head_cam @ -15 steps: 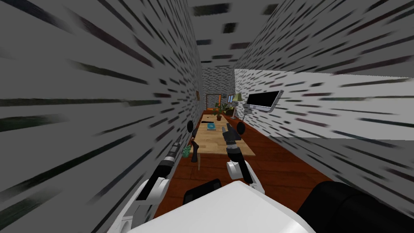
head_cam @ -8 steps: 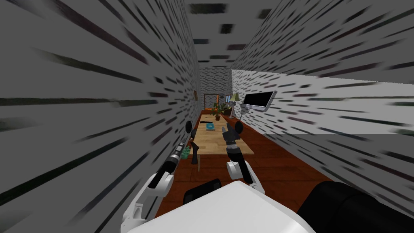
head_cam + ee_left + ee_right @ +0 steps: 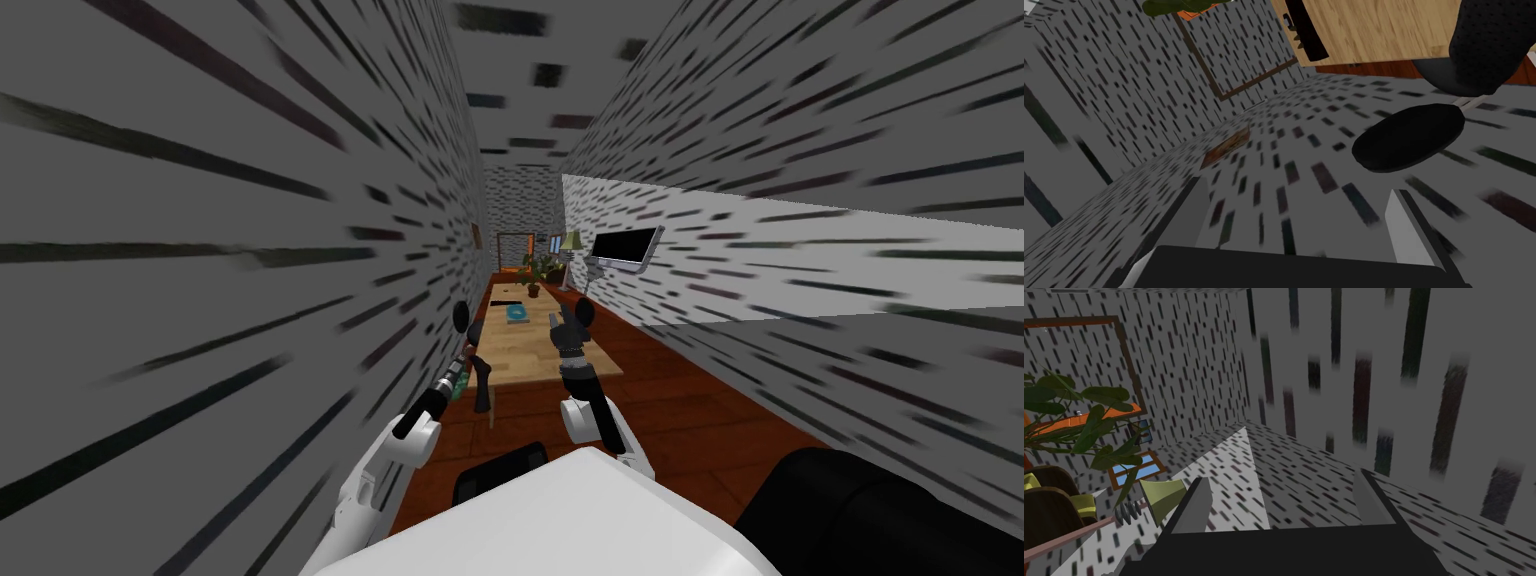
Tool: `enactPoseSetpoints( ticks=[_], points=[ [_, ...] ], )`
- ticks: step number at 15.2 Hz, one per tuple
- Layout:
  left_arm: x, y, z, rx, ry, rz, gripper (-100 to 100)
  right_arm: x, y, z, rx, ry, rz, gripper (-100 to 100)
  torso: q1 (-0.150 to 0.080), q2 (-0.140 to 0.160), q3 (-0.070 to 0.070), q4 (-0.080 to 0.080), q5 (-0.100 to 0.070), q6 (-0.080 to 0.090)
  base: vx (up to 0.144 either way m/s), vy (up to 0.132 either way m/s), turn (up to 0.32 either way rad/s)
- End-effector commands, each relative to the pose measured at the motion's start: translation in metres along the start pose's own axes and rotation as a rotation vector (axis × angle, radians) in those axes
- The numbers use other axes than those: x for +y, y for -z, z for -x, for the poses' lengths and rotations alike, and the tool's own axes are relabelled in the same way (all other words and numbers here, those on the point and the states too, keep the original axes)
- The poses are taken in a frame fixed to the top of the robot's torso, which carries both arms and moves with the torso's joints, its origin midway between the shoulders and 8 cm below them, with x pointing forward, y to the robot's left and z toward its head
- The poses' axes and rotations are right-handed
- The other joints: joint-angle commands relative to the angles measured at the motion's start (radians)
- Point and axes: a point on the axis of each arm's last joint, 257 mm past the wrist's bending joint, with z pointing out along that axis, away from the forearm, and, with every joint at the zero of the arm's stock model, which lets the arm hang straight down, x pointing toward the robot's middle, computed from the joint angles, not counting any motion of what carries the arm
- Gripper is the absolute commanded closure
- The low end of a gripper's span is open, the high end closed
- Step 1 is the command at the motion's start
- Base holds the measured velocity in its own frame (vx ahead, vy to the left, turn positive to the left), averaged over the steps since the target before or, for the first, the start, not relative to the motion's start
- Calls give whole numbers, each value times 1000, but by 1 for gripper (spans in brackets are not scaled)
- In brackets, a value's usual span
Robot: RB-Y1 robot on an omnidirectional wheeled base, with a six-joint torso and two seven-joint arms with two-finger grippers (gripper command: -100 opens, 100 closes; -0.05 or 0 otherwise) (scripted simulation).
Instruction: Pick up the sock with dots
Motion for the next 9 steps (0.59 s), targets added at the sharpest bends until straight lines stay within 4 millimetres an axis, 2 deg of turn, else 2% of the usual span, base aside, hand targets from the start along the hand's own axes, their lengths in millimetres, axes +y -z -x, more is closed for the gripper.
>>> enactPoseSetpoints(
  ticks=[1, 2, 4, 5, 6, 7, 9],
  points=[
    [9, -4, -5, 23, -10, 35, -100, 0, 0, 0, 0, 0, 0, 0, 0, 0, 0, 0, 0, 0, 29, 55, -45],
    [15, -12, -17, 61, -34, 63, -100, 0, 0, 0, 0, 0, 0, 0, 0, 0, 0, 0, 0, 0, 29, 58, -116],
    [21, -12, -20, 70, -34, 85, -100, 0, 0, 0, 0, 0, 0, 0, -1, 0, 0, 0, 0, 0, 30, 54, -100],
    [29, -18, -32, 110, -60, 118, -100, 0, 0, 0, 0, 0, 0, 0, -1, 0, 0, 0, 0, 0, 31, 53, -117],
    [33, -18, -33, 116, -60, 133, -100, 0, 0, 0, 0, 0, 0, 0, -1, 0, 0, 0, 0, 0, 35, 58, -141],
    [35, -24, -44, 151, -87, 149, -100, 0, 0, 0, 0, 0, 0, 0, -1, 0, 0, 0, 0, 0, 33, 70, -169],
    [44, -22, -47, 164, -88, 181, -100, 0, 0, 0, 0, 0, 0, 0, 0, 0, 0, 0, 0, 0, 24, 61, -101]
  ],
)
